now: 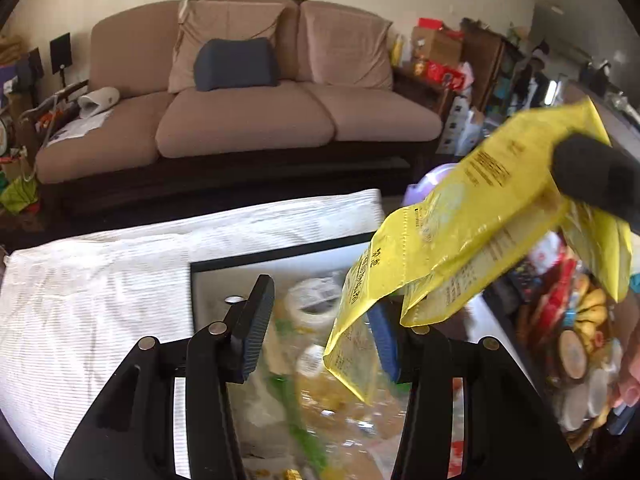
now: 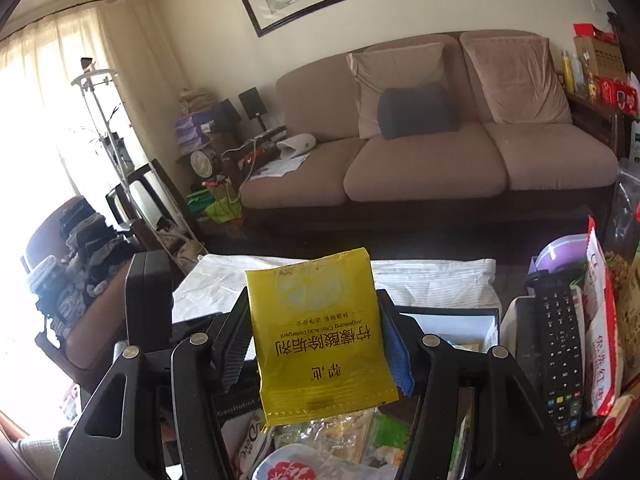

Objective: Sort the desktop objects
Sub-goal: 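Open the right gripper to drop the packets into the box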

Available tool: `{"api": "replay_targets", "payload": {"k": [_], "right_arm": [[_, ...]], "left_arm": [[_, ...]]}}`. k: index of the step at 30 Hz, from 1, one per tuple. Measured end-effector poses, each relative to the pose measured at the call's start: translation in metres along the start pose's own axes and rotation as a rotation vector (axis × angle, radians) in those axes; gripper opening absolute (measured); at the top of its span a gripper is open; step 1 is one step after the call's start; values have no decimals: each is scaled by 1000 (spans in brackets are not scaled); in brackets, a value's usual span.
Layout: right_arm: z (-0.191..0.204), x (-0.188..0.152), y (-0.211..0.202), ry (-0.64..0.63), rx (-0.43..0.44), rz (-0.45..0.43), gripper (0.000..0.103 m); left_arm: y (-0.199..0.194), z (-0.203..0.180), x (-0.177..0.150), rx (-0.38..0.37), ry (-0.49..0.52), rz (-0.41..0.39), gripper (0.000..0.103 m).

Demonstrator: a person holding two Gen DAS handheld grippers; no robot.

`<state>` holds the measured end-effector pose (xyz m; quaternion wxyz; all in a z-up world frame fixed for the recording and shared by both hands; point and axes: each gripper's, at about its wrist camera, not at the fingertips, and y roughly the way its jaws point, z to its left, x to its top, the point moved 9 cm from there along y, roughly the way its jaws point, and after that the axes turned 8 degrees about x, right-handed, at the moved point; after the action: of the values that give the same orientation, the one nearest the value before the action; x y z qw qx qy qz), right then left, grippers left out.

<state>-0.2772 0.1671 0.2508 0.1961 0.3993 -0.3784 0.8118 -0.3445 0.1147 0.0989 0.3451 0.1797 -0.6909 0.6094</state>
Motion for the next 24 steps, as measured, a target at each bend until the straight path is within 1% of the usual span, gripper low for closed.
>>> {"api": "replay_targets", "payload": {"k": [2, 4, 6, 9, 10, 12, 13, 14, 15, 16, 17, 18, 20, 21, 23, 24], "right_arm": [[-4, -14, 14, -6, -10, 45, 60], [-10, -32, 30, -1, -35, 123, 60], [-19, -52, 46, -3, -61, 209, 60], [-34, -78, 67, -85, -130, 338, 60], [-38, -87, 73, -124, -159, 388, 60], [-51, -102, 82, -204, -238, 465, 61], [-57, -106, 84, -211, -251, 488, 66], [-61, -107, 85, -190, -243, 498, 71], [-64, -107, 83, -161, -223, 499, 72], [-66, -107, 81, -132, -201, 499, 76], [-69, -107, 79, -107, -191, 502, 81], [-74, -107, 76, -85, -199, 511, 83], [-83, -110, 69, -49, -220, 544, 83], [-87, -109, 63, -51, -241, 544, 83], [-82, -104, 50, -79, -265, 511, 83], [-81, -103, 45, -84, -266, 498, 83]], "left_arm": [[12, 7, -4, 29, 15, 36, 44], [23, 17, -12, 76, 31, 68, 46], [29, 25, -19, 104, 39, 79, 47], [35, 35, -30, 141, 43, 84, 50], [36, 36, -33, 164, 56, 85, 50], [40, 36, -37, 189, 81, 95, 51], [42, 36, -40, 183, 83, 106, 51], [44, 36, -42, 172, 79, 114, 51], [44, 36, -44, 166, 77, 119, 52], [43, 37, -45, 166, 78, 122, 52], [42, 38, -47, 168, 79, 124, 52], [41, 38, -46, 166, 78, 123, 52], [37, 38, -43, 164, 68, 112, 55], [36, 38, -42, 157, 63, 106, 58], [32, 36, -41, 144, 58, 92, 59], [31, 34, -41, 141, 56, 87, 63]]}}
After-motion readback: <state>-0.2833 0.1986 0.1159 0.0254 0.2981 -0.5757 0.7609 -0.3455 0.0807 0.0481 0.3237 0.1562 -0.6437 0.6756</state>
